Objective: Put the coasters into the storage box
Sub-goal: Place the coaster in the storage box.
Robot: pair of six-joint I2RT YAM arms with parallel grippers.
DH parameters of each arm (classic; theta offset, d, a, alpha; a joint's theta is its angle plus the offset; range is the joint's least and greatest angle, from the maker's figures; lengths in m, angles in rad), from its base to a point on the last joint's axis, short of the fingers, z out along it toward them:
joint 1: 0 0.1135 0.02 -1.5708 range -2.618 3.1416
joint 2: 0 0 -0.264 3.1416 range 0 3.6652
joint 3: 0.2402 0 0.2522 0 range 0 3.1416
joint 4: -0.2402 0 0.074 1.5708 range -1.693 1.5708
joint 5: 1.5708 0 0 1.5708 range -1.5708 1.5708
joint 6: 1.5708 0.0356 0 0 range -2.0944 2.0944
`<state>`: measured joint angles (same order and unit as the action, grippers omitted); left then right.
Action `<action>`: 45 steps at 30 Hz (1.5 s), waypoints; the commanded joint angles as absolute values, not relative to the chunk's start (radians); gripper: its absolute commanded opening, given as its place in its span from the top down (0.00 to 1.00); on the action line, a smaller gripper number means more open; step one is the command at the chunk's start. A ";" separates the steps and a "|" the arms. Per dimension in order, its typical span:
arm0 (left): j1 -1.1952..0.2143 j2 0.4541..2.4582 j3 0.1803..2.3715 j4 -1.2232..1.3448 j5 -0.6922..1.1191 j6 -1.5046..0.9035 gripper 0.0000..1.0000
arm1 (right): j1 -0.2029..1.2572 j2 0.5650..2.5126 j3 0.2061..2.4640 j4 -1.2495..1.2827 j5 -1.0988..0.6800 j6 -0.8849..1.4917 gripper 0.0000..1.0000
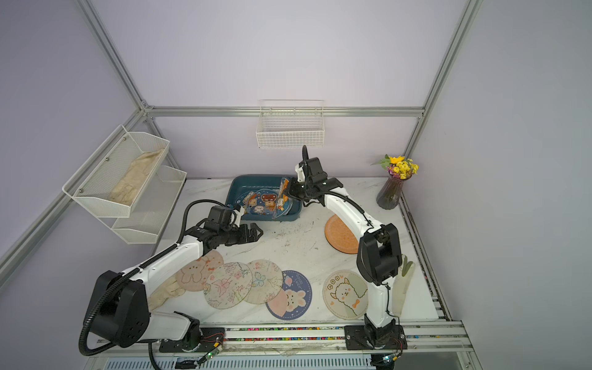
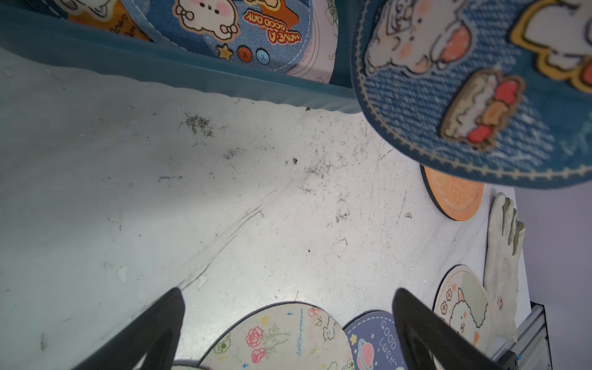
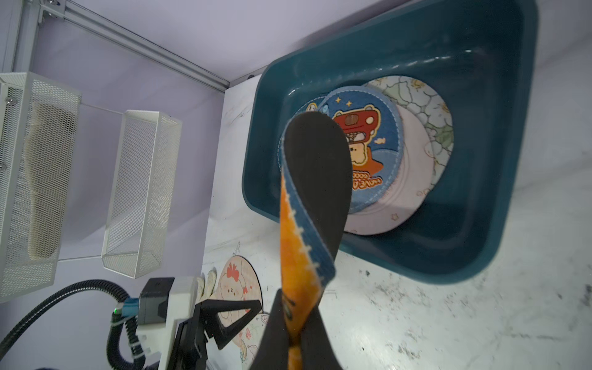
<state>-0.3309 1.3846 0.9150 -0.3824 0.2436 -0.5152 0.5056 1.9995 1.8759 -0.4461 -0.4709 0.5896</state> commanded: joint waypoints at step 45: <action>-0.288 1.291 0.854 -0.413 0.236 -0.517 0.00 | 0.453 2.477 2.345 -0.603 -0.275 0.453 0.47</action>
